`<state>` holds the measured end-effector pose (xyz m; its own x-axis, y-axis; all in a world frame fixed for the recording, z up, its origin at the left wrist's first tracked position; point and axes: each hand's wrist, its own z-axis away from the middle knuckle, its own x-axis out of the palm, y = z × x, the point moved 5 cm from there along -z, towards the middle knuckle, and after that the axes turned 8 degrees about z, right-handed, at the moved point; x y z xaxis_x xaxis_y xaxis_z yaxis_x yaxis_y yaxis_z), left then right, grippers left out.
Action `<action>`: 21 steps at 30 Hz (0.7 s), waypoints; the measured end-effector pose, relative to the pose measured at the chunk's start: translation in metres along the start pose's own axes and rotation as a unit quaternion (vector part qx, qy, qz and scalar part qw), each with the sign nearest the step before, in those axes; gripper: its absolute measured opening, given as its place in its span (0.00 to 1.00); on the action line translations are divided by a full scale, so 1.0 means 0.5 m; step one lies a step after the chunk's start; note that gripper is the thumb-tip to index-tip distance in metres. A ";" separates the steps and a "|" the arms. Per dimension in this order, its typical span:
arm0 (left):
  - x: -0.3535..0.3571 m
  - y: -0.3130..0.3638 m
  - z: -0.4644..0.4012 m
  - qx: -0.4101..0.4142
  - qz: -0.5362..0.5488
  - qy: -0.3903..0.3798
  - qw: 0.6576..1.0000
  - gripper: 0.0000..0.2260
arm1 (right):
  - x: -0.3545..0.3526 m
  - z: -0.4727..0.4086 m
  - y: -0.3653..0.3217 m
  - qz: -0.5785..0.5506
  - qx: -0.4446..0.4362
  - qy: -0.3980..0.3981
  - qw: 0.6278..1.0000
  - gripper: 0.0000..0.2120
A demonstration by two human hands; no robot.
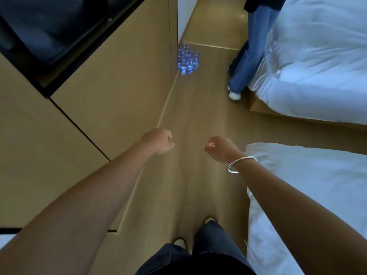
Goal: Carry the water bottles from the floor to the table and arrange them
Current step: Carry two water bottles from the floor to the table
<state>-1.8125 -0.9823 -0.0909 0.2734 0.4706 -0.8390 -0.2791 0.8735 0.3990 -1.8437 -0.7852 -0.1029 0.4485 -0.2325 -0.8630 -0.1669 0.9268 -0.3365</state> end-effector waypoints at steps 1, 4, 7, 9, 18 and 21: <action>-0.006 -0.001 -0.028 -0.002 0.001 -0.001 1.000 0.12 | -0.009 -0.026 0.001 0.001 -0.001 -0.002 1.000 0.11; -0.026 0.007 -0.118 -0.003 -0.003 -0.001 1.000 0.13 | -0.038 -0.113 0.008 0.007 -0.005 -0.003 1.000 0.12; -0.053 0.028 -0.226 -0.002 -0.002 0.005 1.000 0.12 | -0.074 -0.224 0.020 0.009 -0.007 -0.006 1.000 0.12; -0.076 0.048 -0.307 -0.002 0.000 0.012 1.000 0.11 | -0.109 -0.310 0.033 0.002 -0.011 -0.005 1.000 0.12; -0.194 0.162 -0.635 -0.019 0.006 0.007 1.000 0.10 | -0.284 -0.672 0.092 0.000 -0.021 -0.014 1.000 0.11; -0.220 0.182 -0.712 -0.023 0.035 0.009 0.999 0.08 | -0.324 -0.763 0.099 0.000 -0.019 -0.016 1.000 0.11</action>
<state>-2.1958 -0.9994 -0.0941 0.2348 0.5278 -0.8163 -0.3394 0.8314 0.4400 -2.2595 -0.8142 -0.1234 0.4760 -0.2218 -0.8510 -0.2010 0.9146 -0.3509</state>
